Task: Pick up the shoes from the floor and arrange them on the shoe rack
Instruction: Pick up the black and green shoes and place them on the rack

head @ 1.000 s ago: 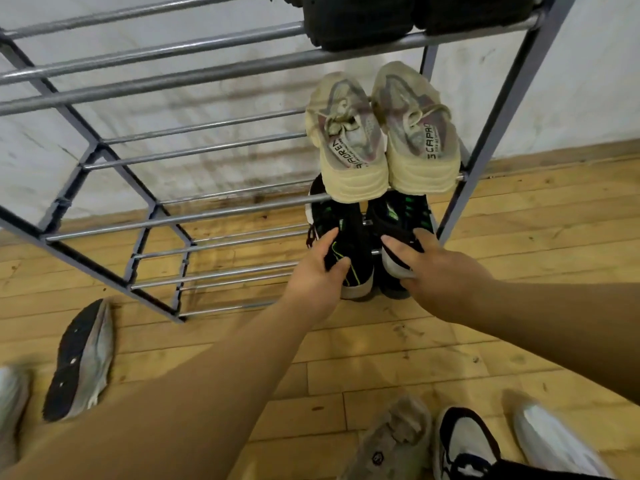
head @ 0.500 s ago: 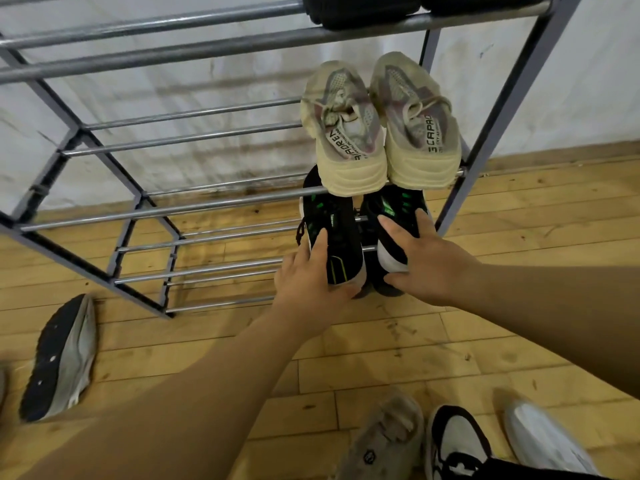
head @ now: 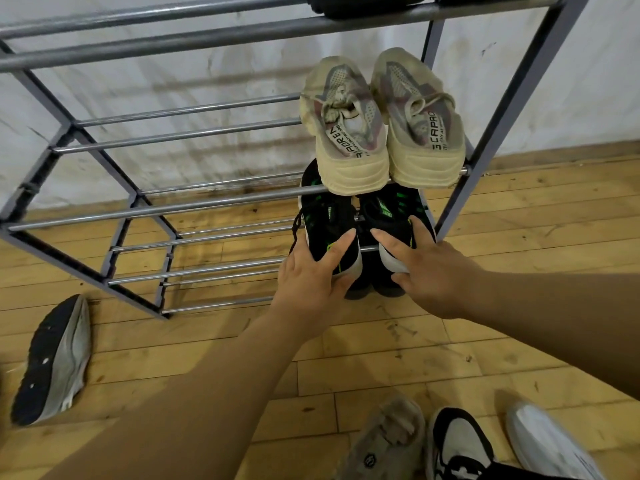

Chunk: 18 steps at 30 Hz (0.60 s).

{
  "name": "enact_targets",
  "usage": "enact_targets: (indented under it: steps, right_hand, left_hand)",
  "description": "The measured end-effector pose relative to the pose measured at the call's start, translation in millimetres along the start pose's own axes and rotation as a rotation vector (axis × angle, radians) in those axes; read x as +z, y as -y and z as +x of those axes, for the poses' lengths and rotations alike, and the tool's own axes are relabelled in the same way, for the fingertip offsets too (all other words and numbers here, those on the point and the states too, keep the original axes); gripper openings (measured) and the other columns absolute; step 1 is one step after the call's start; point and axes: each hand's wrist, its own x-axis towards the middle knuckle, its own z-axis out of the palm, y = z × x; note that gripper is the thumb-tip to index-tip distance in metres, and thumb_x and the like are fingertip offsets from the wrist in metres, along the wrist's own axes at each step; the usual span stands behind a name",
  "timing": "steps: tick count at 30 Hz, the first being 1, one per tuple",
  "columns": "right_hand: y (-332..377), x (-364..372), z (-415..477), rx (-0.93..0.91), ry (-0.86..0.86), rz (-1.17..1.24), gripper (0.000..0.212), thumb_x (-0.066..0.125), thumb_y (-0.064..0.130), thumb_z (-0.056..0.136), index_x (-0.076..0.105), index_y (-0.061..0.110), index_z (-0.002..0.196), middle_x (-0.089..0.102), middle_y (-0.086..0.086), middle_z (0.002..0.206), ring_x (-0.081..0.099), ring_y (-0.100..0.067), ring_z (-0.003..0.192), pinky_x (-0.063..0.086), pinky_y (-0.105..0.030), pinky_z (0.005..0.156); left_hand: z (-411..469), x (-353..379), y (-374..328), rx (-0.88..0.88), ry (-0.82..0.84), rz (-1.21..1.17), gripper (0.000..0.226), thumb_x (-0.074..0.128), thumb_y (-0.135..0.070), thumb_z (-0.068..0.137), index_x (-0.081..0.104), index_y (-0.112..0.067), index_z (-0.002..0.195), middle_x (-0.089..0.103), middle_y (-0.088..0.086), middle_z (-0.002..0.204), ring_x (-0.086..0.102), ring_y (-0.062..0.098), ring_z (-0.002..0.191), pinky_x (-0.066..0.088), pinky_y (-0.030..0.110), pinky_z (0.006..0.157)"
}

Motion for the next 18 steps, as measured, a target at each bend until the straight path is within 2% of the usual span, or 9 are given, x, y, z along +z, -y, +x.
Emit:
enact_targets:
  steps: [3,6,9,13,15,18]
  right_hand:
    - [1,-1,-2,-0.003,-0.046,-0.043,0.077,0.040,0.043,0.105,-0.021,0.055,0.151,-0.010,-0.022,0.167,0.046,-0.051,0.124,0.043,-0.053,0.103]
    - [7,-1,0,0.001,-0.086,-0.095,0.076,0.039,0.042,0.106,-0.020,0.050,0.153,-0.006,-0.024,0.166,0.046,-0.053,0.124,0.044,-0.053,0.102]
    - [13,-3,7,0.024,-0.085,-0.098,0.076,0.039,0.044,0.107,-0.020,0.049,0.154,-0.003,-0.024,0.167,0.052,-0.051,0.118,0.049,-0.050,0.095]
    - [10,-5,16,0.043,-0.036,-0.108,0.078,0.039,0.044,0.107,-0.025,0.050,0.151,-0.006,-0.018,0.168,0.062,-0.033,0.081,0.060,-0.043,0.070]
    - [6,-5,18,0.062,-0.030,-0.119,0.080,0.039,0.044,0.107,-0.028,0.051,0.149,-0.007,-0.016,0.168,0.065,-0.033,0.079,0.061,-0.043,0.065]
    - [1,-6,19,0.075,-0.060,-0.124,0.080,0.040,0.044,0.106,-0.027,0.052,0.150,-0.004,-0.017,0.168,0.067,-0.034,0.083,0.061,-0.044,0.066]
  left_hand:
    - [-3,5,3,-0.015,-0.040,0.013,0.060,0.034,-0.059,0.098,0.020,-0.046,0.155,0.022,0.012,0.161,0.034,0.034,0.142,0.032,0.054,0.116]
    - [-4,12,5,-0.074,-0.092,0.016,0.062,0.033,-0.059,0.098,0.025,-0.037,0.155,0.028,0.013,0.159,0.037,0.032,0.141,0.033,0.053,0.115]
    - [-4,16,4,-0.072,-0.121,0.051,0.063,0.033,-0.060,0.099,0.021,-0.038,0.157,0.025,0.014,0.162,0.035,0.033,0.143,0.032,0.053,0.117]
    - [-1,15,6,-0.055,-0.098,0.062,0.066,0.036,-0.060,0.097,0.014,-0.046,0.158,0.020,0.015,0.164,0.030,0.036,0.146,0.031,0.056,0.118]
    - [2,13,6,-0.040,-0.089,0.034,0.068,0.036,-0.060,0.096,0.013,-0.044,0.158,0.020,0.014,0.163,0.031,0.036,0.145,0.032,0.056,0.117]
    - [9,13,5,-0.043,-0.094,-0.044,0.071,0.033,-0.064,0.094,0.015,-0.040,0.159,0.019,0.014,0.165,0.030,0.036,0.146,0.035,0.057,0.116]
